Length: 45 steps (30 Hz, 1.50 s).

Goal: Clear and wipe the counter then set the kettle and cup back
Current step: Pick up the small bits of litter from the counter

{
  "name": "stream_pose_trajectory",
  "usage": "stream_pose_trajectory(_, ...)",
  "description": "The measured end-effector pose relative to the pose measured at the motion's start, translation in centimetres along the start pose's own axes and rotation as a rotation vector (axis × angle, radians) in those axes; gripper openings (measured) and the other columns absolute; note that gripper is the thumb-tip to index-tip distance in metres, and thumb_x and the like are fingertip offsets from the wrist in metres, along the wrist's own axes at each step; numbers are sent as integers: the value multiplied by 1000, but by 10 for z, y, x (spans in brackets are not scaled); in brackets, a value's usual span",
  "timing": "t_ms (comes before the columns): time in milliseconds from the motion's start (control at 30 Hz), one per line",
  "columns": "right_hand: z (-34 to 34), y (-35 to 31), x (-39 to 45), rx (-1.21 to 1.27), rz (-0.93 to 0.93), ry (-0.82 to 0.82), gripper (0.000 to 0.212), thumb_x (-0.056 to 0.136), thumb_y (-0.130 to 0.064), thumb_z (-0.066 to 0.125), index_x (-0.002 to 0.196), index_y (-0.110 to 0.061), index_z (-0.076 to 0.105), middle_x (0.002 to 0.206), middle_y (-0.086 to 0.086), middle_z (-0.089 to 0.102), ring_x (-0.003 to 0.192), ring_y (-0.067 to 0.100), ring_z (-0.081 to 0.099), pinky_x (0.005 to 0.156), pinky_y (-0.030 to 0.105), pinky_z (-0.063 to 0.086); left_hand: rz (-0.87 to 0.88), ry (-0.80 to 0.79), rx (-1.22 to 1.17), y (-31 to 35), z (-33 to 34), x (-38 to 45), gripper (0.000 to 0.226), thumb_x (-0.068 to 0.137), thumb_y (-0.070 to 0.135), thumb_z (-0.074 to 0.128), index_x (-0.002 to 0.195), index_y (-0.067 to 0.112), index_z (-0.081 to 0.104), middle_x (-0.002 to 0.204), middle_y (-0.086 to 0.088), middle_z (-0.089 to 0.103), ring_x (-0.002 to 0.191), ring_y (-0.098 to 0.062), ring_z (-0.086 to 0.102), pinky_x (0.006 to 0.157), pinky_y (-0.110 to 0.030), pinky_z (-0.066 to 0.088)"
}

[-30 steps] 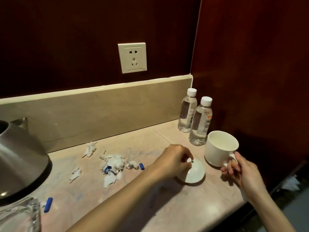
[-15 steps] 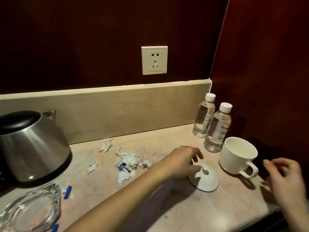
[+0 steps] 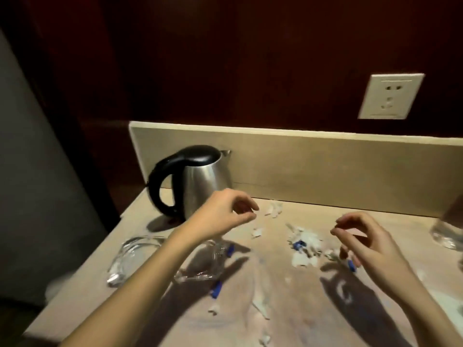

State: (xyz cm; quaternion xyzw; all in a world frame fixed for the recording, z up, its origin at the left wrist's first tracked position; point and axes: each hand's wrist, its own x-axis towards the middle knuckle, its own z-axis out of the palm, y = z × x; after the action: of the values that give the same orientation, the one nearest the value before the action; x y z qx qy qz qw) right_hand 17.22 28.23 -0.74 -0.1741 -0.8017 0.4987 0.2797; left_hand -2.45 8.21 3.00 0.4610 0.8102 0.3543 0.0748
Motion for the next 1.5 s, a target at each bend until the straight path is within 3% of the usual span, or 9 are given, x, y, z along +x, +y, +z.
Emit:
stream_pose_trajectory(300, 107, -37, 34, -83, -84, -300, 9, 90, -16, 62, 91, -21, 55, 84, -4, 64, 63, 17, 65, 58, 23, 39, -180, 150, 44, -57, -57, -58, 9, 82, 21, 71, 89, 26, 72, 85, 13, 70, 82, 4, 64, 75, -13, 49)
stream_pose_trajectory(467, 133, -52, 42, -157, -147, -353, 9, 90, -24, 61, 93, -26, 53, 87, -7, 63, 63, 11, 65, 62, 30, 48, -190, 212, 91, -67, -70, -65, 8, 82, 19, 71, 89, 24, 72, 81, 15, 68, 79, 6, 62, 69, -4, 44)
stream_pose_trajectory(733, 143, -62, 50, -236, -177, -369, 10, 90, -31, 59, 96, -28, 53, 91, -11, 62, 74, 15, 64, 63, 32, 52, -262, 390, 151, -83, -101, -58, 7, 81, 22, 73, 87, 24, 72, 79, 13, 69, 74, 4, 63, 68, -8, 49)
stream_pose_trajectory(900, 147, -61, 58, -260, -170, -376, 12, 90, -33, 59, 98, -27, 53, 90, -10, 62, 75, 15, 65, 60, 29, 50, -328, 532, 251, -92, -101, -40, 46, 76, 35, 77, 111, 21, 51, 102, 5, 50, 87, -11, 53, 78, -27, 45)
stream_pose_trajectory(967, 148, -60, 62, -272, -168, -371, 12, 90, -33, 59, 98, -26, 53, 90, -10, 62, 76, 14, 65, 59, 28, 48, -399, 434, 111, -97, -102, -31, 51, 77, 38, 75, 118, 18, 51, 107, 4, 51, 97, -13, 53, 83, -28, 45)
stream_pose_trajectory(1100, 152, -57, 69, -311, -157, -367, 13, 90, -34, 59, 98, -27, 53, 90, -13, 62, 78, 13, 65, 59, 25, 43, -407, 273, -399, -100, -95, -25, 16, 90, 31, 62, 102, 21, 63, 94, 4, 65, 98, -15, 62, 87, -42, 49)
stream_pose_trajectory(1233, 155, -53, 74, -335, -137, -368, 14, 90, -34, 59, 100, -26, 52, 91, -14, 61, 80, 13, 64, 55, 23, 40, -337, 401, -566, -103, -86, -25, 17, 93, 22, 58, 110, 20, 61, 96, 8, 64, 93, -3, 59, 91, -37, 46)
stream_pose_trajectory(1400, 165, -54, 79, -373, -145, -388, 13, 91, -32, 59, 98, -25, 51, 92, -10, 63, 82, 16, 64, 69, 33, 48, -333, 630, -637, -115, -96, -39, 19, 90, 23, 63, 109, 18, 63, 106, -1, 68, 105, -17, 63, 100, -47, 45)
stream_pose_trajectory(1500, 175, -55, 83, -388, -145, -420, 13, 91, -32, 57, 99, -25, 50, 95, -8, 64, 83, 17, 63, 64, 30, 45, -296, 703, -637, -120, -107, -51, 17, 90, 19, 62, 107, 15, 63, 109, -8, 67, 107, -23, 64, 101, -49, 45)
